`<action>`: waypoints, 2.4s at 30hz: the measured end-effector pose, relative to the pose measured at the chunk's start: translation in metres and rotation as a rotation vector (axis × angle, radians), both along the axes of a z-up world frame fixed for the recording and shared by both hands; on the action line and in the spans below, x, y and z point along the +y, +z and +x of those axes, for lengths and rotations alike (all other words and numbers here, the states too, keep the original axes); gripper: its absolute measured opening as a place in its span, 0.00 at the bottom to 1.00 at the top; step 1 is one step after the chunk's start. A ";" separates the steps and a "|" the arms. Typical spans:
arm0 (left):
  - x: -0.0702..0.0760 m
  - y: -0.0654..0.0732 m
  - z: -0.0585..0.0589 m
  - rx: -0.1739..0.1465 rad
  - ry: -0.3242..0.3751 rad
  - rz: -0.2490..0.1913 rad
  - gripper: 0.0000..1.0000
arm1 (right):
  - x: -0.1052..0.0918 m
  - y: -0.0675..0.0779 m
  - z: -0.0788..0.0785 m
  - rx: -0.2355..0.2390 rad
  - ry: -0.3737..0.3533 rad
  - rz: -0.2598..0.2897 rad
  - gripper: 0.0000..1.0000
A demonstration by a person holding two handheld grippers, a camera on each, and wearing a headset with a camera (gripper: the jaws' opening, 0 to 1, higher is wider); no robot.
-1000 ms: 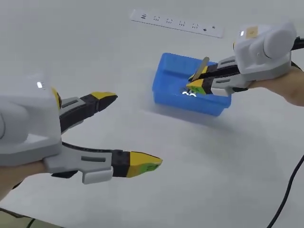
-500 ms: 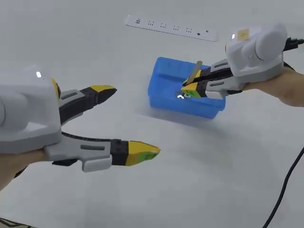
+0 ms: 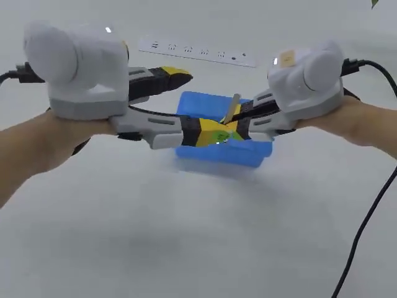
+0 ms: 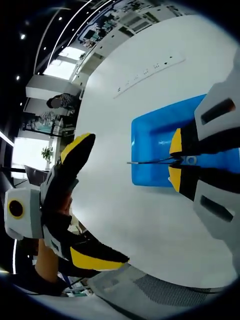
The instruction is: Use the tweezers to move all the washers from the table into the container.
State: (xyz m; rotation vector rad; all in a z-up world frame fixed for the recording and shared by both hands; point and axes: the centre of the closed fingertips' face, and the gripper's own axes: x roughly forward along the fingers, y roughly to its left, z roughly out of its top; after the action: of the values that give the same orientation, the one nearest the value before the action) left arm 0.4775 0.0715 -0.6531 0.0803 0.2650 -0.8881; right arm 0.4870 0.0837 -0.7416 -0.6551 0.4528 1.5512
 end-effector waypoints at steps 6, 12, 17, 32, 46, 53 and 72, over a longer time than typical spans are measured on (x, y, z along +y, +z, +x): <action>-0.020 -0.010 0.016 0.003 -0.110 0.091 0.49 | -0.002 -0.002 0.001 -0.017 0.010 -0.011 0.07; -0.029 -0.022 0.011 0.014 -0.244 0.217 0.24 | -0.004 -0.002 0.000 -0.024 0.016 -0.017 0.07; -0.030 -0.020 0.010 -0.009 -0.276 0.249 0.10 | -0.005 -0.004 -0.001 -0.027 0.022 -0.025 0.07; -0.021 -0.002 -0.006 -0.179 -0.336 0.404 0.05 | -0.007 0.016 0.006 -0.111 0.033 0.004 0.08; -0.011 0.014 -0.033 -0.181 -0.350 0.348 0.05 | -0.018 0.043 -0.028 -0.197 0.110 -0.018 0.07; -0.013 0.026 -0.054 -0.175 -0.373 0.272 0.05 | -0.028 0.057 -0.047 -0.201 0.129 -0.020 0.07; -0.010 -0.006 -0.085 -0.109 -0.417 0.321 0.06 | -0.041 0.055 -0.086 -0.187 0.184 -0.091 0.07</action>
State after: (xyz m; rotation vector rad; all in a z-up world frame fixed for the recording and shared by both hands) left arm 0.3928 0.0620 -0.6595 0.4942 0.2922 -1.2444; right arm 0.4014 0.0428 -0.6865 -0.9245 0.3308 1.6305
